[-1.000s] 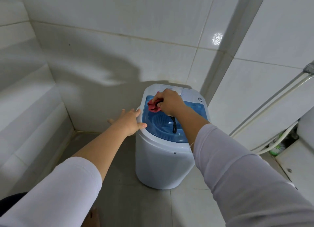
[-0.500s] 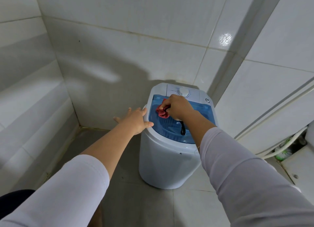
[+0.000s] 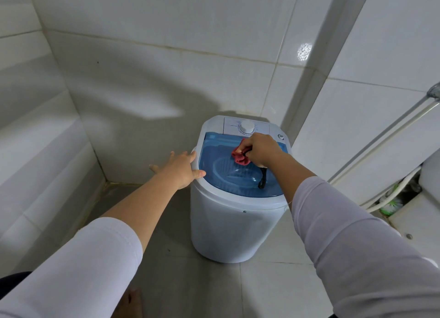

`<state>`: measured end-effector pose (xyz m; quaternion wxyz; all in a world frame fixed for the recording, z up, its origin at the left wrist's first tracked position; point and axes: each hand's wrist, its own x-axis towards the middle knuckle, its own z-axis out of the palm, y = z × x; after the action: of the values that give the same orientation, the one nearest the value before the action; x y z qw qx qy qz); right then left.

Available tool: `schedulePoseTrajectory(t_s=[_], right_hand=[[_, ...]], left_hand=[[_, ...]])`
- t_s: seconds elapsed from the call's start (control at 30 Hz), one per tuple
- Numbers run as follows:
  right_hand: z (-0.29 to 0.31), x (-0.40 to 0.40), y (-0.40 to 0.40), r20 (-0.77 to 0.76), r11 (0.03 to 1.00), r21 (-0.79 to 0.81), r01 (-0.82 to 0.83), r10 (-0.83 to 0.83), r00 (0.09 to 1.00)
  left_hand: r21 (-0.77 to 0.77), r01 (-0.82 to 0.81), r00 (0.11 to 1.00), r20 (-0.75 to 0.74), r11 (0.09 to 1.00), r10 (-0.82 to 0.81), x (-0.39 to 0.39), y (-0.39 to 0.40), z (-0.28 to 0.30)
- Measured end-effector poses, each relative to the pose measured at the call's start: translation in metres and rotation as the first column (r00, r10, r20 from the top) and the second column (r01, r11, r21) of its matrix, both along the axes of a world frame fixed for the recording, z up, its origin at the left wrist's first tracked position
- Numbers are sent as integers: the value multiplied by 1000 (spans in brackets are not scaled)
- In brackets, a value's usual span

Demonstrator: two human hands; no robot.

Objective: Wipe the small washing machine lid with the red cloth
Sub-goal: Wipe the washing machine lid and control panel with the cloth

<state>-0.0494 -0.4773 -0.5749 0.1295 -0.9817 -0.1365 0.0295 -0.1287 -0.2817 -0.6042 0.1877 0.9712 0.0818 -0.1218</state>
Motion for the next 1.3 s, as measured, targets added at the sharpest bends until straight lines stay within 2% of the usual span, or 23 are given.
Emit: schedulePoseTrajectory(t_s=[0.6,0.77,0.9,1.0,1.13,1.3], right_hand=[[-3,-14,-83,-2,980,77,182,-182,983],[-6,-21,-97,-49,948,197,249,-244,969],[0,-24,-94,-69,946,196,257,-248,966],[14,-22,-79,-41,945,238,223,-220,975],[35,-19,-35,-2,964,255,80,-82,997],[39,-22,28,-21,985,128,-113,117,993]], left_hand=[[12,-18,1000,25,1000,18,2,-2,-4],[-41,-51,998,46,998,53,6,3,-16],[-139,-90,992,75,986,101,2,2,-19],[-184,-62,991,102,981,82,-4,0,-19],[-242,-18,995,94,970,42,-10,8,-21],[-298,-13,997,73,955,37,-17,9,-22]])
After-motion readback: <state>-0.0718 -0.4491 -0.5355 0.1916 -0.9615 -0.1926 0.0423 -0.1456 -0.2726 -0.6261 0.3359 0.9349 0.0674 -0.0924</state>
